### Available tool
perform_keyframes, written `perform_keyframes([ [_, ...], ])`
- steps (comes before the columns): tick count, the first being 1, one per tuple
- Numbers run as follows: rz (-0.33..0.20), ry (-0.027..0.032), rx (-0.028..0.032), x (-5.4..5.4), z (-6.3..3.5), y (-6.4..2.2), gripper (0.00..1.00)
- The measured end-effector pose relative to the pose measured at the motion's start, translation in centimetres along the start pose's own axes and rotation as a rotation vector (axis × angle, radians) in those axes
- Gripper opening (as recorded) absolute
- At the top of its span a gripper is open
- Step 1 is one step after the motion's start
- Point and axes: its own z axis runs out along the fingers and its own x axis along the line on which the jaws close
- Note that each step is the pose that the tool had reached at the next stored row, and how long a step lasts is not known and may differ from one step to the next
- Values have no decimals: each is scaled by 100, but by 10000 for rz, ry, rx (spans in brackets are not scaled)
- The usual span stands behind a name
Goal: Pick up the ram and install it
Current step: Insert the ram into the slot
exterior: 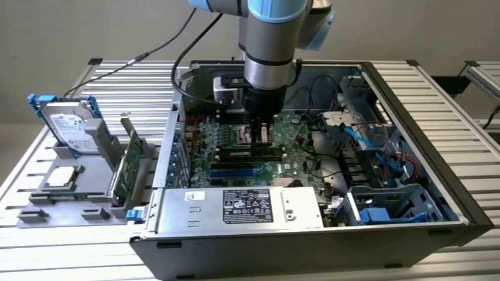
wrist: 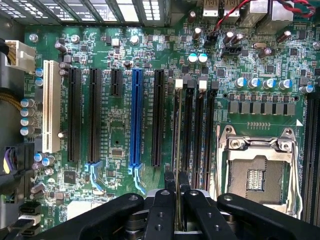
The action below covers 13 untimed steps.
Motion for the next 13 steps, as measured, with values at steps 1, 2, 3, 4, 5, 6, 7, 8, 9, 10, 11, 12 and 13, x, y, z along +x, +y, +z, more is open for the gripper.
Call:
perform_keyframes([
  [1,1,-1,0,0,1,0,14],
  [2,1,-1,0,-1,1,0,14],
  [3,1,-2,0,-2,2,0,14],
  [4,1,-2,0,-3,3,0,14],
  [5,1,-2,0,-4,4,1,14],
  [6,2,0,0,-5,4,1,14],
  [7,1,2,-1,-5,5,1,14],
  [8,1,2,-1,-6,8,1,14],
  [9,1,3,0,-7,13,0,14],
  [10,1,7,0,-7,19,0,14],
  [11,1,12,0,-8,25,0,14],
  [12,2,17,0,-8,34,0,14],
  [13,2,21,-1,-9,41,-1,14],
])
